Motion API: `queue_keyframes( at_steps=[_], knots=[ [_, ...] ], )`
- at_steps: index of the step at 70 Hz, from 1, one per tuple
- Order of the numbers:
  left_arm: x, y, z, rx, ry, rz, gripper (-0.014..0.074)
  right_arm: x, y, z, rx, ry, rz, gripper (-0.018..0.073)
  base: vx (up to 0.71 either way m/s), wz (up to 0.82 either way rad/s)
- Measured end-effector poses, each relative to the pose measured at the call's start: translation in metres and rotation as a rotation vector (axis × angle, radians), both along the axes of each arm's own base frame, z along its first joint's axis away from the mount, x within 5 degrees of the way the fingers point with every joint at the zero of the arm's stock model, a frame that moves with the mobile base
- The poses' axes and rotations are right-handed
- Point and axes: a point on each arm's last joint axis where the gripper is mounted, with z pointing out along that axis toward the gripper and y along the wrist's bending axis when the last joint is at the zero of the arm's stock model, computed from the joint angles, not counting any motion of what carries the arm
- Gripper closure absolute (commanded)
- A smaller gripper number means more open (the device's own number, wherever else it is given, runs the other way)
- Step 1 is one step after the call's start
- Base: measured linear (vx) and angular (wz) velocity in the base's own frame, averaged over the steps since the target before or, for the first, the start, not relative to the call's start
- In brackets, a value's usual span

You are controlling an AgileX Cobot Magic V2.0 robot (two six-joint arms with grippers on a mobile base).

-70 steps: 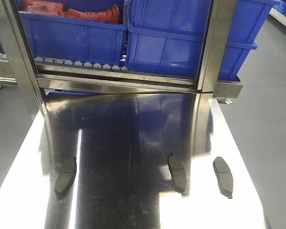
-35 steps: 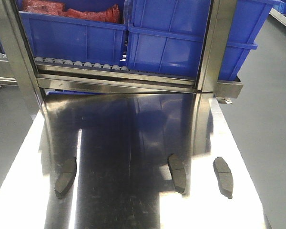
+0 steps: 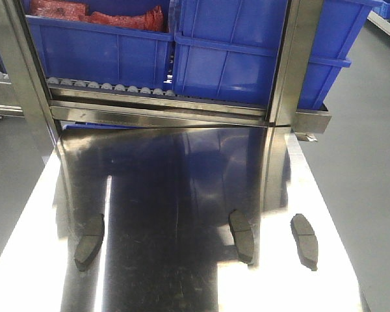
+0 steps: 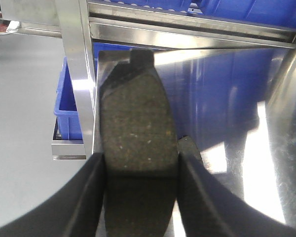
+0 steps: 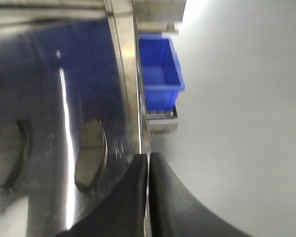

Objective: Move and align brake pads A on conveyor
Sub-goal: 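Move the right gripper over the outermost brake pad on its side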

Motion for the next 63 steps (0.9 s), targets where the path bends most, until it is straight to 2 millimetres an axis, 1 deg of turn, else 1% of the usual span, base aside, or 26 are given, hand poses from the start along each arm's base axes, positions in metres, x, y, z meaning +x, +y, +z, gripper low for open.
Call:
queue_keyframes(
  at_steps=[9, 15, 21, 29, 35, 40, 47, 63],
  knots=[
    [0.0, 0.0, 0.0, 0.0, -0.001, 0.0, 0.0603, 0.002, -0.001, -0.007, -0.014, 0.07, 0.008, 0.0524, 0.0, 0.0],
    [0.0, 0.0, 0.0, 0.0, -0.001, 0.0, 0.0603, 0.002, -0.001, -0.007, -0.038, 0.081, 0.024, 0.0464, 0.0, 0.0],
    [0.0, 0.0, 0.0, 0.0, -0.001, 0.0, 0.0603, 0.003, 0.0, -0.003, -0.054, 0.073, 0.041, 0.0373, 0.0, 0.0],
    [0.0, 0.0, 0.0, 0.0, -0.001, 0.0, 0.0603, 0.004, 0.003, 0.007, -0.047, 0.051, 0.077, 0.0226, 0.0, 0.0],
    [0.0, 0.0, 0.0, 0.0, -0.001, 0.0, 0.0603, 0.004, 0.006, 0.013, -0.052, 0.043, 0.121, 0.0143, 0.0, 0.0],
    [0.0, 0.0, 0.0, 0.0, -0.001, 0.0, 0.0603, 0.004, 0.009, 0.014, -0.04, 0.043, 0.153, 0.0119, 0.0, 0.0],
    [0.0, 0.0, 0.0, 0.0, -0.001, 0.0, 0.0603, 0.005, 0.013, 0.012, -0.013, 0.058, 0.196, 0.0119, 0.0, 0.0],
    [0.0, 0.0, 0.0, 0.0, -0.001, 0.0, 0.0603, 0.022, 0.024, 0.008, 0.076, 0.097, 0.303, 0.0119, 0.0, 0.0]
  ],
)
